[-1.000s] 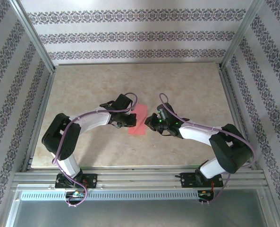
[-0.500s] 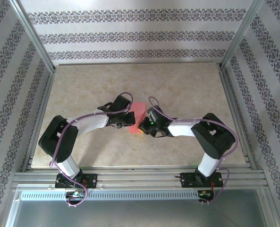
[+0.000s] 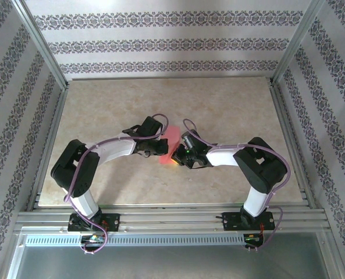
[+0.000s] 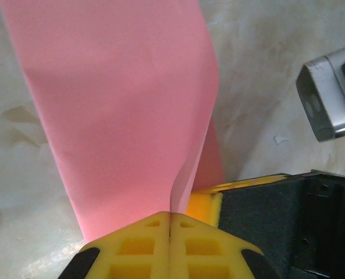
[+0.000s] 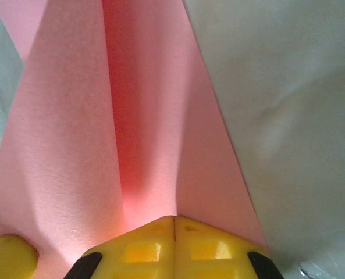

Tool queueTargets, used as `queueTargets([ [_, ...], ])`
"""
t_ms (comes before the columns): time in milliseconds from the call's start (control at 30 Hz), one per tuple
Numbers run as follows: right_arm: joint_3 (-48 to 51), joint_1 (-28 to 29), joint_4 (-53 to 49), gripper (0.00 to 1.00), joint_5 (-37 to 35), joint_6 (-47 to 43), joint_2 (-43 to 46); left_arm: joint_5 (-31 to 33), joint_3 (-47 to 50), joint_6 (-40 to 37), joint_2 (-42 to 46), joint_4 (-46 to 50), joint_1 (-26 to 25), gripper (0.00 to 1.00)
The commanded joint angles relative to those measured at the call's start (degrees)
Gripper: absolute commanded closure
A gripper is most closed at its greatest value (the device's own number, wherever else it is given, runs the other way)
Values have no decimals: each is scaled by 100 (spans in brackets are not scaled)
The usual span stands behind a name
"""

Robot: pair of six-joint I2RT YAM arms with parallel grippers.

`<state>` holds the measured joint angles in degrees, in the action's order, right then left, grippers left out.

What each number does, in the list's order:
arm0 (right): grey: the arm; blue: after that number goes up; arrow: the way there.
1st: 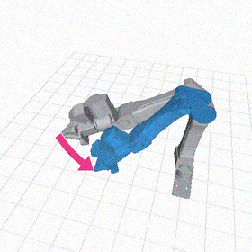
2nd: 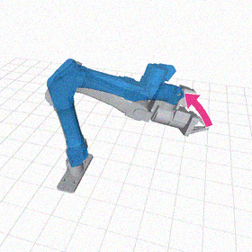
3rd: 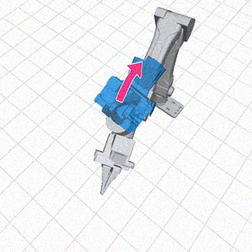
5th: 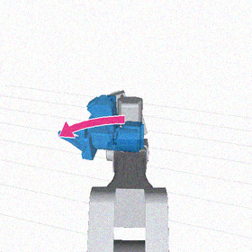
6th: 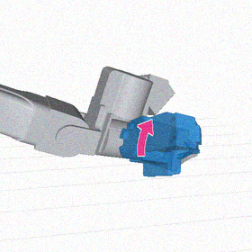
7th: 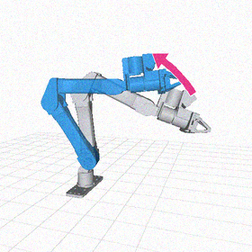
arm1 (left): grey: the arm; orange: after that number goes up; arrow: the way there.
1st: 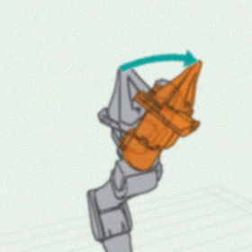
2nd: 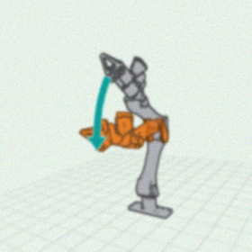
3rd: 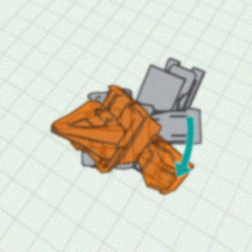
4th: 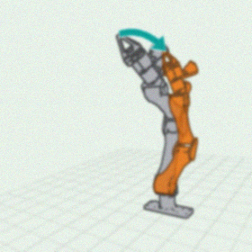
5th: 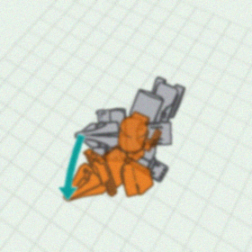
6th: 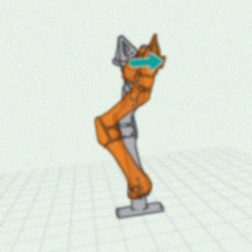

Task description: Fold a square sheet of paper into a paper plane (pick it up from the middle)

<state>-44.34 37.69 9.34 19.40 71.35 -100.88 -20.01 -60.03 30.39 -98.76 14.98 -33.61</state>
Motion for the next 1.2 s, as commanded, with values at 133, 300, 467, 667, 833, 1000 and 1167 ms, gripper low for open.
queueTargets([
  [133, 64, -263, -917, 93, 256, -631, 74, -295, -431, -943, -143, 525, 160, 97],
  [300, -24, -325, -995, 93, 451, -910, 100, -419, -562, -1172, -257, 755, 169, 97],
  [467, -171, -295, -882, 93, 572, -911, -6, -662, -534, -1314, -330, 734, 170, 97],
  [667, -163, -296, -882, 93, 583, -921, -33, -338, -597, -1626, -458, 895, 170, 97],
  [833, -171, -283, -904, 93, 574, -927, -37, -32, -783, -2027, -585, 1082, 170, 98],
  [1000, -196, -284, -930, 93, 574, -948, -63, 137, -950, -2247, -725, 1175, 168, 98],
  [1167, -215, -285, -934, 93, 583, -948, -79, 190, -1072, -2310, -869, 1181, 170, 99],
])
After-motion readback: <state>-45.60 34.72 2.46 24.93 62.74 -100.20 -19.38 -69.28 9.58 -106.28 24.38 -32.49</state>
